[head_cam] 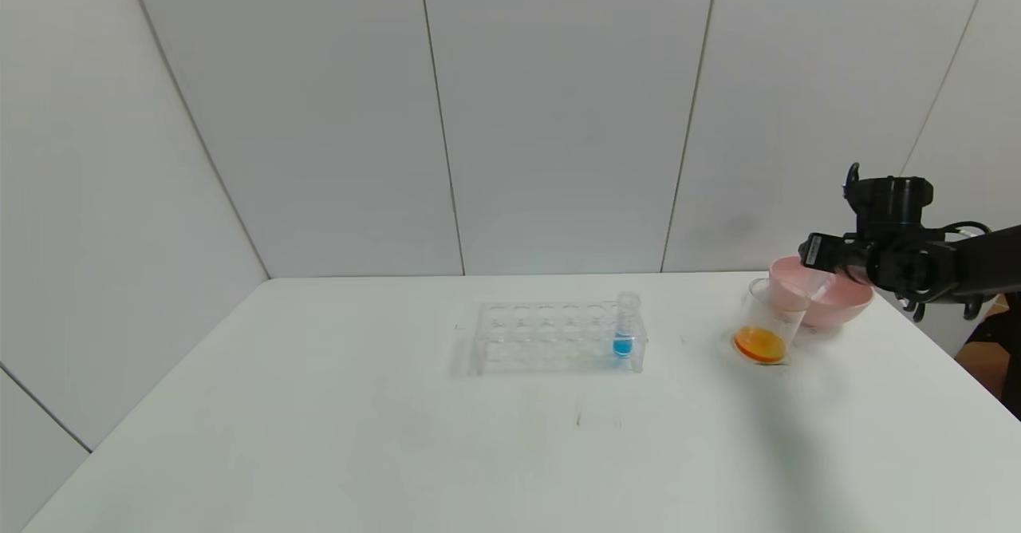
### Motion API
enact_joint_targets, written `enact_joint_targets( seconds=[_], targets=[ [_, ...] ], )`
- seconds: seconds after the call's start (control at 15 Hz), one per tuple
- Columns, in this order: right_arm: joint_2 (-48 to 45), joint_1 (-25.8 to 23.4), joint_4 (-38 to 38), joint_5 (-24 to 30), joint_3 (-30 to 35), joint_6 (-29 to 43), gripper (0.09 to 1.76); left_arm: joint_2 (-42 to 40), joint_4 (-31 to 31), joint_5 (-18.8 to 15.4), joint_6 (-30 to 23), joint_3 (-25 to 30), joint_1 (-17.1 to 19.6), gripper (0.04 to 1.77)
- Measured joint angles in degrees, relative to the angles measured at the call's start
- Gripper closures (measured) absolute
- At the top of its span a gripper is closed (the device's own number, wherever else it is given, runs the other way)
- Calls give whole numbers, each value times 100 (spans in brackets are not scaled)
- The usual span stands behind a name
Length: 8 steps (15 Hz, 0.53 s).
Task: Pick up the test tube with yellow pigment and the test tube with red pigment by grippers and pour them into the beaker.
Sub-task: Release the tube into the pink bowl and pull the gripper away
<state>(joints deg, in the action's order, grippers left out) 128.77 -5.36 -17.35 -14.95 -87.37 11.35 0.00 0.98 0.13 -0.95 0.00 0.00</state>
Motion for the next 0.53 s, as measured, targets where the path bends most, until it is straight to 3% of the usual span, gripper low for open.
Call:
enact_joint_targets(
  seconds=[0.53],
  targets=[
    [-60, -39, -304, -7, 5, -13, 30, 0, 0, 2, 0, 0, 0, 9]
  ],
)
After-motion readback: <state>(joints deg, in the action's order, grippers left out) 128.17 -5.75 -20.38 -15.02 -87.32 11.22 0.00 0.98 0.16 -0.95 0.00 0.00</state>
